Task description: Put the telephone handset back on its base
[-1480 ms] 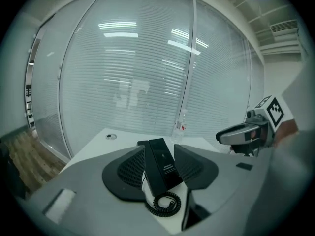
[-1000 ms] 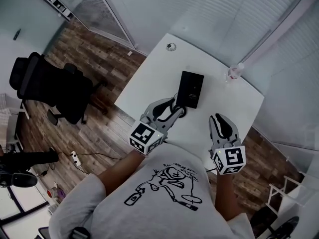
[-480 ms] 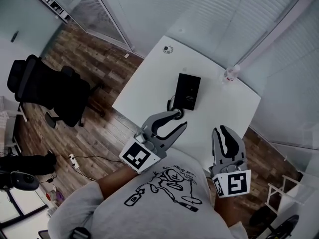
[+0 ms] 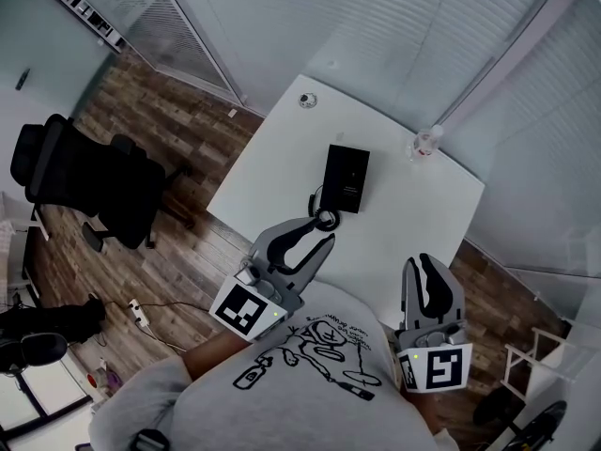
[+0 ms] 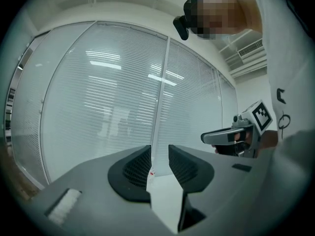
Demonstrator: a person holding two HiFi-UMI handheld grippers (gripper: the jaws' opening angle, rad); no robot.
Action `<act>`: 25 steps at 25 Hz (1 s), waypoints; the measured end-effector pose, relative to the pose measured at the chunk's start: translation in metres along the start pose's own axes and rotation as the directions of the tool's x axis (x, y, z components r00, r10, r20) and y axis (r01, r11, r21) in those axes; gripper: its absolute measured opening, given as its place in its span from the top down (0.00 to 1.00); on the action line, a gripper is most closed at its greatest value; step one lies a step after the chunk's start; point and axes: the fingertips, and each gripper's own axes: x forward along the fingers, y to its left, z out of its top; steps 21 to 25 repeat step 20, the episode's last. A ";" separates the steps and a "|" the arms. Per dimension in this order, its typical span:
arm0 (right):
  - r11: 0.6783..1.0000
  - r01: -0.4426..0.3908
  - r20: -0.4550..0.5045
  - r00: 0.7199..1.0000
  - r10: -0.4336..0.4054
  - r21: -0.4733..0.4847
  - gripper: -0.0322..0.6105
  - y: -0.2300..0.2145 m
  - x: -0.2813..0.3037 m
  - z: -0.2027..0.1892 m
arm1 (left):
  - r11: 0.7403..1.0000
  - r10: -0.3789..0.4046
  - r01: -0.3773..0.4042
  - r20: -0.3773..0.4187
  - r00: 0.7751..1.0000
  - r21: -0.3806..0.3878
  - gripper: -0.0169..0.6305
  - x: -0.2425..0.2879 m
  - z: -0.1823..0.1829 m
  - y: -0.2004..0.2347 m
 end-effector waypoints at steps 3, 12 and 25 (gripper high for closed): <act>1.000 0.004 -0.002 1.000 -0.004 0.000 0.86 -0.003 0.001 0.001 | 1.000 -0.020 0.020 0.025 0.999 0.002 0.81 0.004 0.006 -0.003; 1.000 -0.006 0.013 1.000 0.006 0.005 0.86 -0.005 0.002 0.007 | 1.000 -0.004 0.004 0.029 1.000 -0.017 0.81 0.003 0.010 -0.003; 1.000 -0.018 0.024 1.000 0.018 -0.002 0.87 -0.004 0.001 0.013 | 1.000 -0.002 0.003 0.012 1.000 -0.021 0.81 0.003 0.008 -0.003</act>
